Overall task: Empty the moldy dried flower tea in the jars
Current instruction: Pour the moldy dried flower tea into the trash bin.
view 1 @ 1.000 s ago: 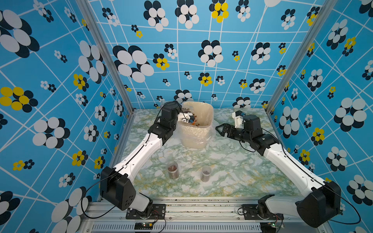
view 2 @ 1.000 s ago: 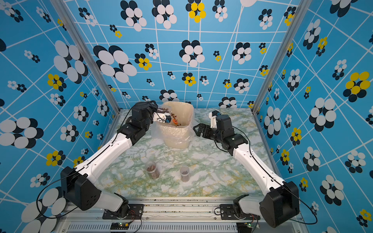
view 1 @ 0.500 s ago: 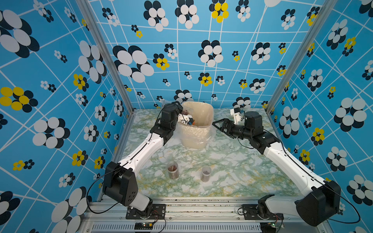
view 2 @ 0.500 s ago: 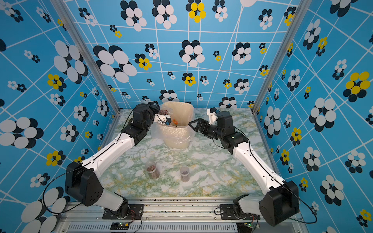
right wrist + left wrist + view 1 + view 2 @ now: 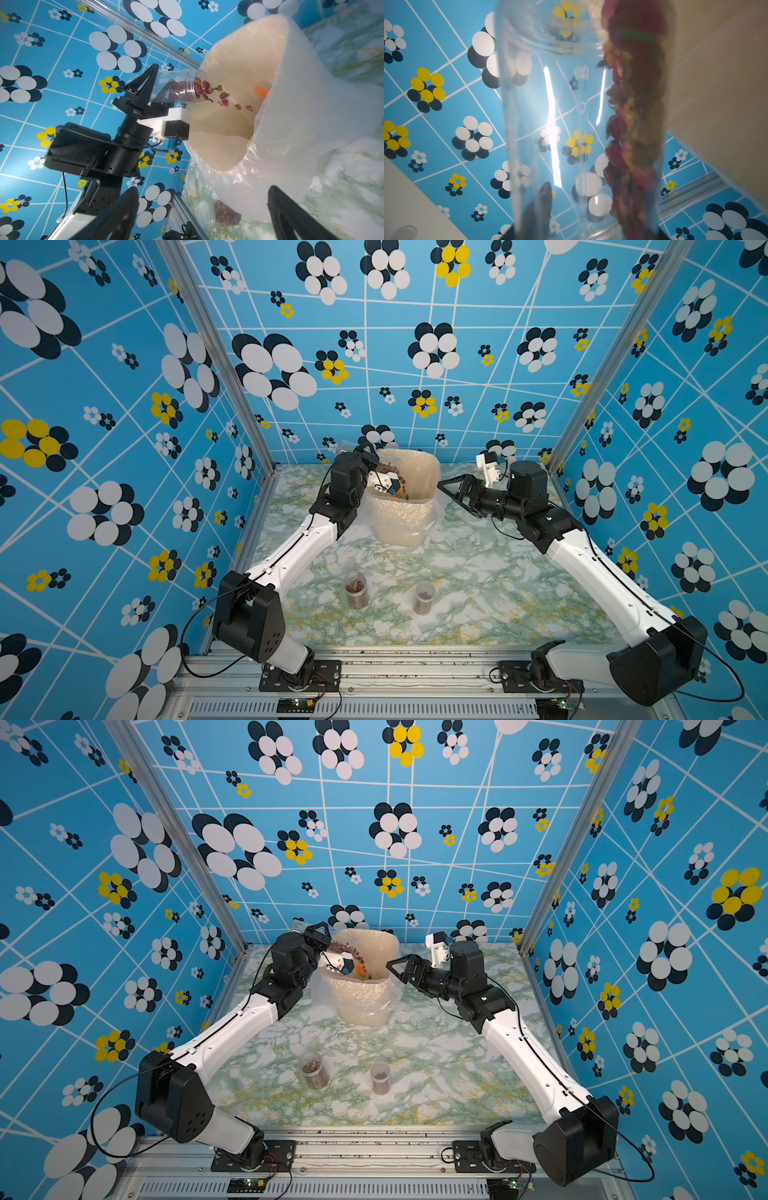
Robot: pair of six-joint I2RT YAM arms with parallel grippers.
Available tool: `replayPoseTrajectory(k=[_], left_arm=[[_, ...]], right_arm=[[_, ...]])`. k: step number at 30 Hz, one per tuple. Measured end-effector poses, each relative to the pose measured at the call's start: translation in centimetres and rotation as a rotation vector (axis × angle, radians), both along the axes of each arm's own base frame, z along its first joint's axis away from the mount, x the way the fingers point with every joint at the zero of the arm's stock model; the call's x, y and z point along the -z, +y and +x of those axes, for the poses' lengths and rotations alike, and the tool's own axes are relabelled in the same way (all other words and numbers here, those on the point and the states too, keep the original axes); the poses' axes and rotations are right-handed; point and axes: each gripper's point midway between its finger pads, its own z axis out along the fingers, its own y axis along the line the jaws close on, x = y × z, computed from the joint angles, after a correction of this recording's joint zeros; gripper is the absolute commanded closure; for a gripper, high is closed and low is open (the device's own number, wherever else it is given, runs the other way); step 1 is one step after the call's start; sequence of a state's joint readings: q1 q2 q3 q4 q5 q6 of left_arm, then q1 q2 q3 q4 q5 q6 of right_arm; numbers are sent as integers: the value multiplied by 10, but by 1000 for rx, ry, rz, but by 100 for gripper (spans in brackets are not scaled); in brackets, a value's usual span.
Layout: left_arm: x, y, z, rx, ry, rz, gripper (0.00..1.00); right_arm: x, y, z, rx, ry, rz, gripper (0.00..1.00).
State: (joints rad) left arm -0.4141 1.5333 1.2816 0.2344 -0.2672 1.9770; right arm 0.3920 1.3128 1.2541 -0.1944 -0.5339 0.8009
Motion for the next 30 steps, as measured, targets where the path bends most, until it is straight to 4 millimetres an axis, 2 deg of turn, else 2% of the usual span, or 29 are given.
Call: replayPoseTrajectory(k=[5,10,15,23,30], left_arm=[[21,-1,-4,-1,111,-118,92],[40,-1,-16,-1,241,-232,93],[42,3,-23,-21,301,-362,93],[41,-1,-28,-13,341,-481,93],[40,-6,-29,6,356,-519,93]], right_arm=[[-16,4,4,-4,-16,35,2],[-23,19,18,-23,-5,75,10],[-19,42,35,-43,38,105,24],[-5,76,60,-66,114,139,33],[-16,100,66,-108,123,177,47]])
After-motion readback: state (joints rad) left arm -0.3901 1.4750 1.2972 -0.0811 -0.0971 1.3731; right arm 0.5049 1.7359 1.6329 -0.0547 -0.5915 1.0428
